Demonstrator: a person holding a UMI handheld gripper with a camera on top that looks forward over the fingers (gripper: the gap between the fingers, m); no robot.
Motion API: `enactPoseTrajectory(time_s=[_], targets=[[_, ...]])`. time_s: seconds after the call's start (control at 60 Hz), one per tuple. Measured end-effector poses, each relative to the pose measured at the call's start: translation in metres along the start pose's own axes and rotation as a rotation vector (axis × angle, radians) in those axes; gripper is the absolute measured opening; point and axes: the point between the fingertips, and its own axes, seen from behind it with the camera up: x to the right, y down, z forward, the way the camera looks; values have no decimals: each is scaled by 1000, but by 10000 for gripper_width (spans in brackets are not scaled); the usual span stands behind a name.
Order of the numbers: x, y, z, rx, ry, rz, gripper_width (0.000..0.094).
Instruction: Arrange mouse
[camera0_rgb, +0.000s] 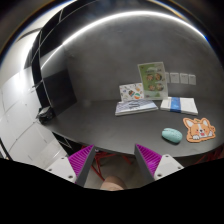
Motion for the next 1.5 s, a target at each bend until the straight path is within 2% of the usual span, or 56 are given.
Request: enactPoseTrajectory(time_s=[0.133, 0.267, 0.483, 0.7, 0.883, 1.117, 1.133, 1.183, 1.2, 1.317, 1.4, 1.45, 1.5], targets=[[44, 7, 1, -3, 74, -11, 830], [123, 16, 14, -3, 196, -57, 827], [242, 30, 47, -37, 316, -158, 825], [287, 44, 84, -81, 313, -134, 830], [297, 27, 117, -68, 280, -97, 811], [312, 5, 154, -72, 285, -57, 694], [313, 3, 156, -69, 287, -53, 722], [316, 1, 161, -62, 297, -40, 660], [317, 0, 161, -62, 305, -31, 546], [317, 1, 161, -47, 341, -35, 501], [317, -1, 161, -59, 343, -19, 423], [310, -4, 157, -67, 309, -2, 396], [300, -20, 146, -24, 275, 0, 394]])
